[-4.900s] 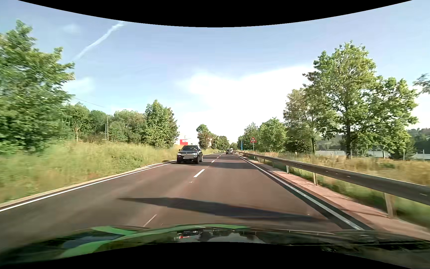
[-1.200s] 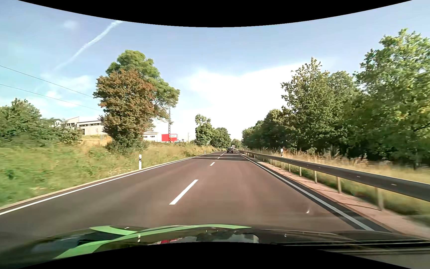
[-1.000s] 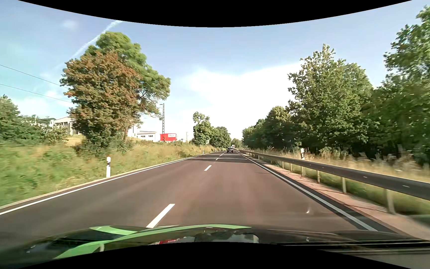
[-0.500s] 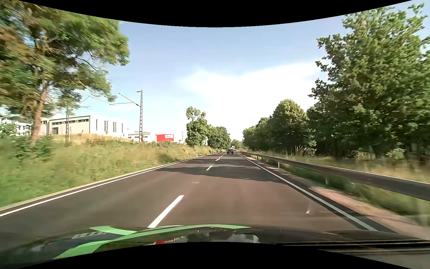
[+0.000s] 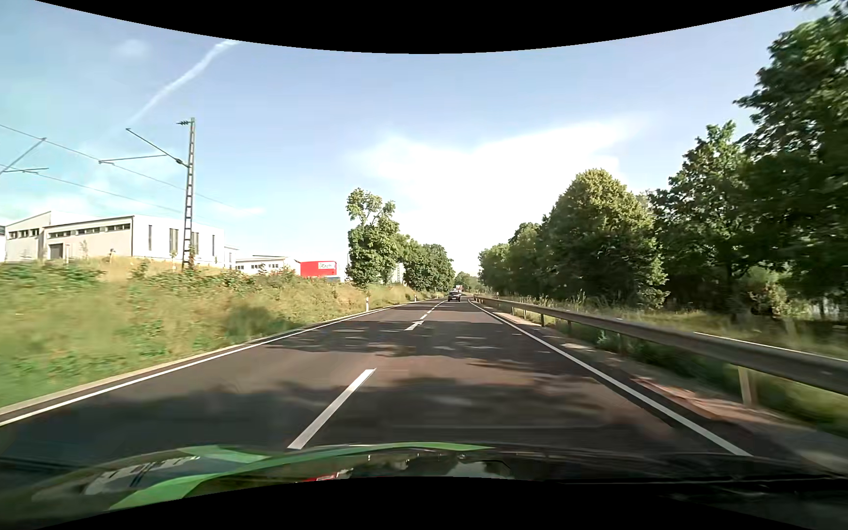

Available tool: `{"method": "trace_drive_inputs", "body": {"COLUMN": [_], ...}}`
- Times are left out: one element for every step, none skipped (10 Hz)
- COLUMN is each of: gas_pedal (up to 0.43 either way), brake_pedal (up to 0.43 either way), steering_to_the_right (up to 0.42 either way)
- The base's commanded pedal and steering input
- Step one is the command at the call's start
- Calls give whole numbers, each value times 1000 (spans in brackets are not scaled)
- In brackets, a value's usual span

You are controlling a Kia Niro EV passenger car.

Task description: Follow the waypoints while adhering to traffic rules and regulations

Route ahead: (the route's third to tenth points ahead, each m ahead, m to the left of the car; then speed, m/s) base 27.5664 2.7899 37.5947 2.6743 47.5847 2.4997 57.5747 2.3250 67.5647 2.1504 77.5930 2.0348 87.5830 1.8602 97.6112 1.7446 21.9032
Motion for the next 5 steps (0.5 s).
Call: {"method": "trace_drive_inputs", "body": {"gas_pedal": [197, 197, 197, 197, 197], "brake_pedal": [0, 0, 0, 0, 0], "steering_to_the_right": [0, 0, 0, 0, 1]}}
